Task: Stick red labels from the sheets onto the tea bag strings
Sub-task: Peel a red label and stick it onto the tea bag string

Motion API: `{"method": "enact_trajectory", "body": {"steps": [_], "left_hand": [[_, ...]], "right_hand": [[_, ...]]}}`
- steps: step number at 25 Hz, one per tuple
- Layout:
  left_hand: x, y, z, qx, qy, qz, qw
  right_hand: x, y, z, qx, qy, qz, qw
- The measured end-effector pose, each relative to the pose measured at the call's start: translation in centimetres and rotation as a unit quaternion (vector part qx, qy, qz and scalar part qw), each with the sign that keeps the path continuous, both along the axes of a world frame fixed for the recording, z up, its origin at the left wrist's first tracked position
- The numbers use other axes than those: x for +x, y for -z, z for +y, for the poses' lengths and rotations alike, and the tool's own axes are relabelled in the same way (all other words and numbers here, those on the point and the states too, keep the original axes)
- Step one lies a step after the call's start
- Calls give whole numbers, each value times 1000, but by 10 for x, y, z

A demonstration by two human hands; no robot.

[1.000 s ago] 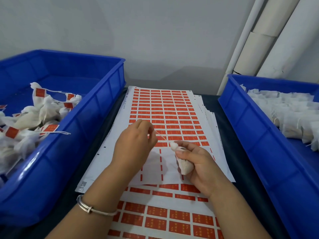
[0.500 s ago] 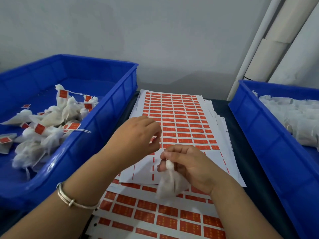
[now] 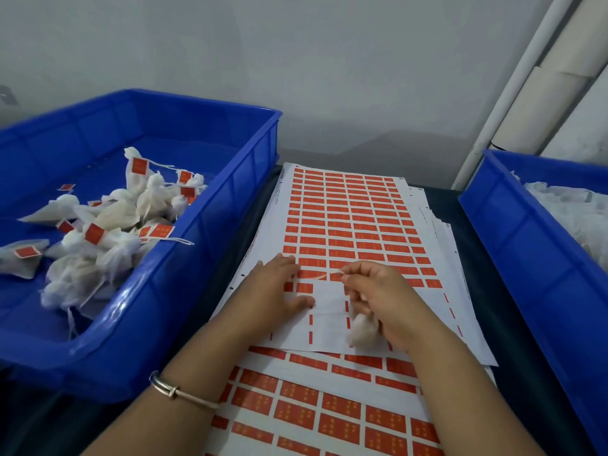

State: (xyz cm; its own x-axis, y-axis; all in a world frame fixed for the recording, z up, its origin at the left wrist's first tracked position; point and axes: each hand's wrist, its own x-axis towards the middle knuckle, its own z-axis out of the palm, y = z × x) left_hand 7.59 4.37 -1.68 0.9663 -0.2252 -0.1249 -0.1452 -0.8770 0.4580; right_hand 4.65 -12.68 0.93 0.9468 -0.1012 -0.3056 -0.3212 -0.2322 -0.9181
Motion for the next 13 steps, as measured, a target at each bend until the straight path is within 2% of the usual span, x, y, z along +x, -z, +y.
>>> {"method": "enact_trajectory", "body": {"steps": [1, 3, 4, 6, 9, 13], "left_hand": [[0, 1, 0, 8, 9, 0, 1000], [0, 5, -1, 34, 26, 2, 999], [0, 5, -1, 45, 28, 5, 999], [1, 6, -2, 49, 23, 8, 998], [-1, 8, -8, 41, 17, -3, 999], [0, 8, -10, -1, -11, -17, 1000]], "right_hand": [[4, 3, 2, -89, 5, -22, 996], [13, 6, 7, -266, -1, -100, 959], [16, 5, 8, -310, -16, -125, 942], [24, 6, 8, -343, -75, -125, 928], [28, 11, 6, -389, -178, -62, 902], [33, 10, 6, -384, -196, -20, 902]]}}
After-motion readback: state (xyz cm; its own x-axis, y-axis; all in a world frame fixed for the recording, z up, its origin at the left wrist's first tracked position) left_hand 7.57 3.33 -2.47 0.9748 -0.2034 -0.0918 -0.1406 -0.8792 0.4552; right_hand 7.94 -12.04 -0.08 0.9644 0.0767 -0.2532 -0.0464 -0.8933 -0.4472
